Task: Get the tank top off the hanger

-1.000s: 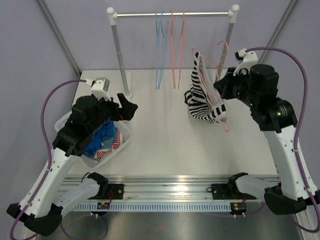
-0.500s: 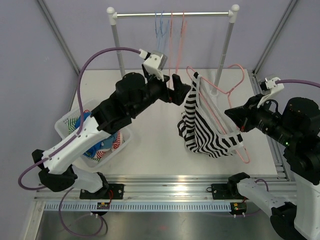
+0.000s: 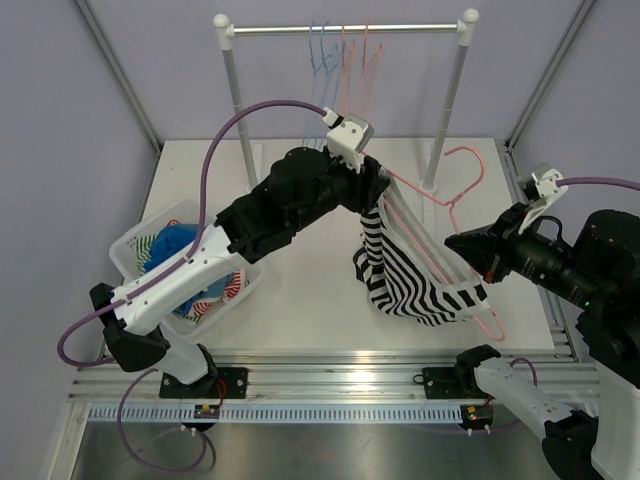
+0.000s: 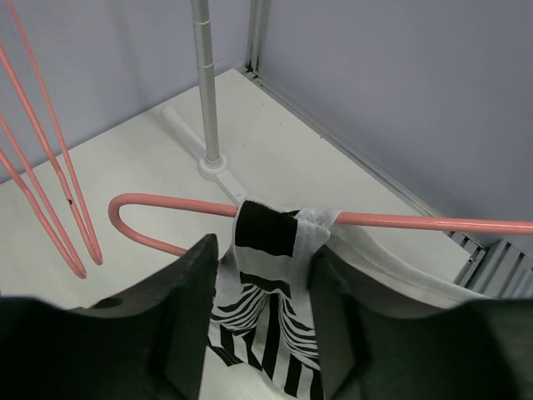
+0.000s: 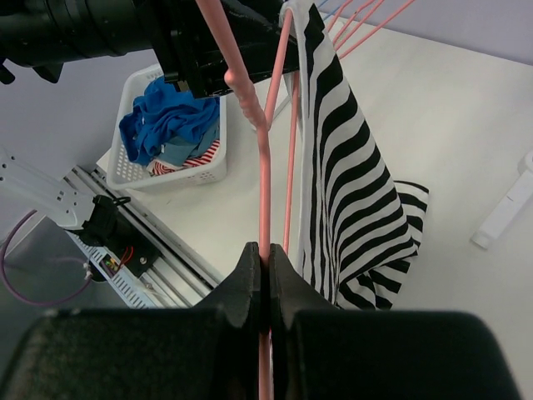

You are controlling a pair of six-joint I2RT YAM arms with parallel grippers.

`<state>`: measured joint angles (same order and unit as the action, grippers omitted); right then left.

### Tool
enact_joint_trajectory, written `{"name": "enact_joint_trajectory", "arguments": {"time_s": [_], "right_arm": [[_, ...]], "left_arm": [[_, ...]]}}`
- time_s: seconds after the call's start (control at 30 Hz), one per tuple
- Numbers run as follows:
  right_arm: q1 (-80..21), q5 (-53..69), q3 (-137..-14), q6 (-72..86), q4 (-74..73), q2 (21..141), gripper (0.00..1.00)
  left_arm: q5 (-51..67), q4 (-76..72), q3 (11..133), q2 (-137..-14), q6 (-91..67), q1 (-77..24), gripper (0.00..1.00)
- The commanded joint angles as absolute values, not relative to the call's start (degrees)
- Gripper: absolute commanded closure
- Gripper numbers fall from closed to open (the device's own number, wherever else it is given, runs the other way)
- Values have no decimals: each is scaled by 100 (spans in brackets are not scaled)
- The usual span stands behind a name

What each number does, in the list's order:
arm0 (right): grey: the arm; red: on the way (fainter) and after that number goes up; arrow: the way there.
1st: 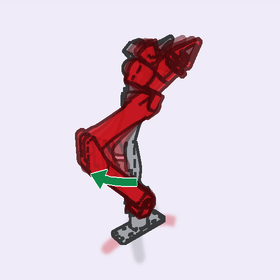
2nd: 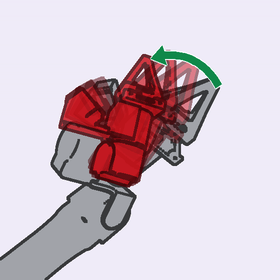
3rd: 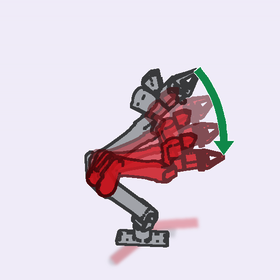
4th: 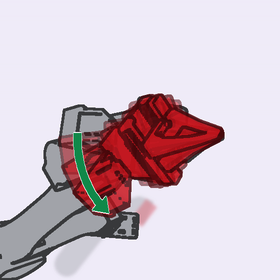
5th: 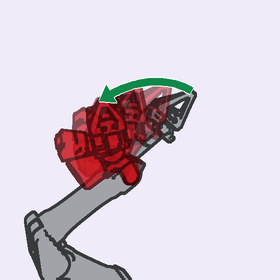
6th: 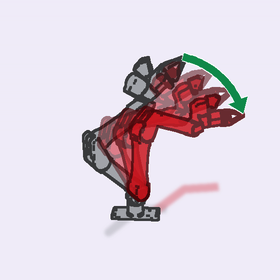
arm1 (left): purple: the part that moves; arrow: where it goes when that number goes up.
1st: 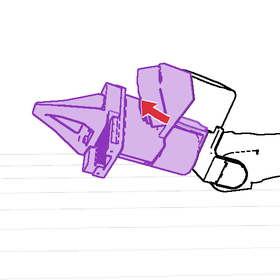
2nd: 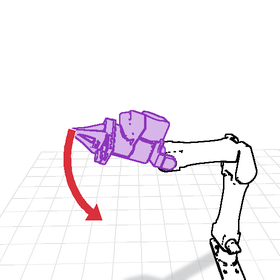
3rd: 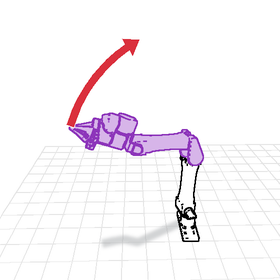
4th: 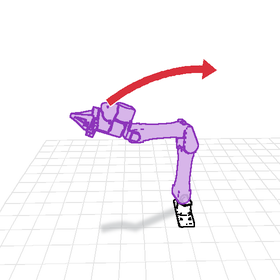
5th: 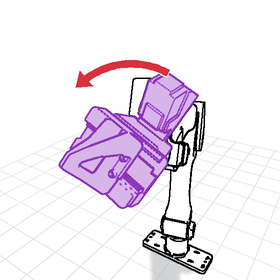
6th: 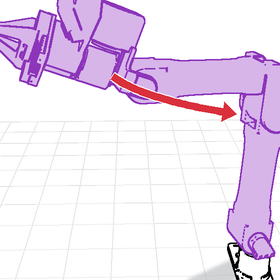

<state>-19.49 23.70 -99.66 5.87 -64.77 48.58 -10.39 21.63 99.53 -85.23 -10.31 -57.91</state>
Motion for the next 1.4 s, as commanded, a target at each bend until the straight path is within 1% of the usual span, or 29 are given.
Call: {"name": "enact_joint_trajectory", "arguments": {"time_s": [0.0,0.03,0.13,0.17,0.2,0.3,0.33,0.47,0.6,0.73,0.8,0.83,0.9,0.93,0.97,1.03,1.07,1.1,1.13,1.17,1.23,1.27,1.3,1.33,1.37], "right_arm": [[-1978,2453,-9967,527,-6135,4913,100],[-1978,2365,-9958,527,-6135,4939,100],[-1986,2425,-9940,519,-6108,5009,100],[-1986,2487,-9940,492,-6108,5018,100],[-1995,2479,-9923,466,-6100,5027,100],[-2223,2067,-9783,308,-6152,5053,100],[-2302,1857,-9747,229,-6178,5080,100],[-2733,1679,-9607,35,-6293,5159,100],[-3093,1889,-9475,-413,-6267,5010,100],[-3129,2039,-9361,-571,-6039,4808,100],[-3129,2004,-9186,-484,-5496,4685,100],[-3138,1969,-8854,-257,-5206,4615,100],[-3129,2013,-8379,225,-3951,4343,100],[-3129,2195,-7776,350,-3424,4229,100],[-3129,2293,-7448,473,-2279,4036,100],[-3129,2417,-6615,868,-1104,3903,100],[-3129,2373,-6383,1018,-72,3868,100],[-3129,2260,-6042,1263,530,3885,100],[-3138,2146,-5916,1422,1363,3928,100],[-3129,2049,-5811,1554,1763,4068,100],[-3129,1864,-5434,1888,2614,4227,100],[-3129,1828,-5301,1994,3611,4419,100],[-3129,1802,-5187,2143,4065,4517,100],[-3129,1706,-5081,2171,4409,4613,100],[-3129,1627,-5080,2119,4769,4719,100]], "left_arm": [[-1213,1890,9792,-8350,-896,-5810,56],[-1248,1872,9748,-8324,-896,-5810,60],[-1414,1846,9581,-8218,-853,-5809,78],[-1537,1872,9545,-8200,-853,-5801,97],[-1843,1898,9528,-8183,-853,-5801,100],[-2336,2100,9396,-7999,-1027,-5705,100],[-2381,2179,9230,-7833,-1115,-5547,100],[-2399,2346,8641,-7252,-1765,-4879,100],[-1980,2750,8236,-6795,-2521,-3818,100],[-1776,2795,7867,-6373,-2567,-3542,100],[-1478,2725,7665,-6136,-2549,-3542,100],[-1303,2681,7594,-6048,-2566,-3542,100],[-828,2585,7349,-5820,-2671,-3542,100],[-626,2497,7226,-5731,-2698,-3542,100],[-206,2400,7112,-5643,-2785,-3542,100],[313,2093,6822,-5415,-2865,-3542,100],[865,2013,6759,-5362,-2891,-3551,100],[1148,1882,6680,-5318,-2926,-3568,100],[1456,1803,6532,-5248,-2935,-3594,100],[1920,1750,6435,-5212,-2883,-3647,100],[2100,1740,6294,-5168,-2752,-3989,100],[2101,1749,6093,-5151,-2681,-4147,100],[2057,1749,5986,-5142,-2541,-4462,100],[1961,1784,5890,-5142,-2488,-4613,100],[1603,1836,5732,-5159,-2453,-4753,100]]}}
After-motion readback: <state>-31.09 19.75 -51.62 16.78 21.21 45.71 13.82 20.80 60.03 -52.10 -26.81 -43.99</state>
